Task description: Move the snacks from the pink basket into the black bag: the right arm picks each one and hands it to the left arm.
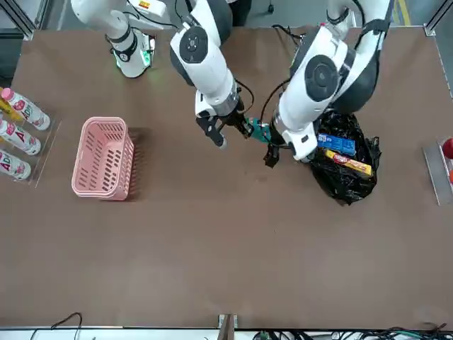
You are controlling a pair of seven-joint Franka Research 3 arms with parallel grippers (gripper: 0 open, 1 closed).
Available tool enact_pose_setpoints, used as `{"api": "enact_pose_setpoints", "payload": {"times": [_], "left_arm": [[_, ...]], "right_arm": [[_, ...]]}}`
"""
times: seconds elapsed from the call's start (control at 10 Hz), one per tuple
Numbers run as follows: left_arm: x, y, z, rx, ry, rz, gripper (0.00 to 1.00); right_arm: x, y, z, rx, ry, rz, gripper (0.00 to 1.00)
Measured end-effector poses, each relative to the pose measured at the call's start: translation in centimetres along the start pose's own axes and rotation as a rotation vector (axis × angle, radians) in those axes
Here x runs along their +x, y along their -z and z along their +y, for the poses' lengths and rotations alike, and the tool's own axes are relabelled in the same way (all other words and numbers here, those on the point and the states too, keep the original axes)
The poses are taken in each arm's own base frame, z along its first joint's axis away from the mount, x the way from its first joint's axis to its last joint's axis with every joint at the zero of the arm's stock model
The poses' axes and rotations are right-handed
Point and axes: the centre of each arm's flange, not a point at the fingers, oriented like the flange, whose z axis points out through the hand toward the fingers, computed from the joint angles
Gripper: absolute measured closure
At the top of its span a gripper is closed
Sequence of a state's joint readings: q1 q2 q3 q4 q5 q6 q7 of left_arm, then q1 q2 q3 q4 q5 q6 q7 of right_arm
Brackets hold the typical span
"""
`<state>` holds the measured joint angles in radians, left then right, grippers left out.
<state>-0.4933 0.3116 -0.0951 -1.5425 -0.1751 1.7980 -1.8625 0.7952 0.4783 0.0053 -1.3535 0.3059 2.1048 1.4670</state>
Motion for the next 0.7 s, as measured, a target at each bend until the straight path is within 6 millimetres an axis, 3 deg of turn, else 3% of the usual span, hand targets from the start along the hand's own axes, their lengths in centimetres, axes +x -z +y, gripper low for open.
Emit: {"api": "enact_pose_setpoints", "payload": {"times": [0.2, 0.7], "left_arm": [[0.0, -0.6, -0.3, 0.010, 0.024, 0.004, 0.00], [0.9, 1.3, -1.9, 0.051, 0.046, 0.006, 0.00]], "right_arm": [[0.0, -0.2, 0.0, -0.002, 0.000, 0.000, 0.98], [-0.1, 0.0, -0.1, 0.002, 0.000, 0.000, 0.98]]}}
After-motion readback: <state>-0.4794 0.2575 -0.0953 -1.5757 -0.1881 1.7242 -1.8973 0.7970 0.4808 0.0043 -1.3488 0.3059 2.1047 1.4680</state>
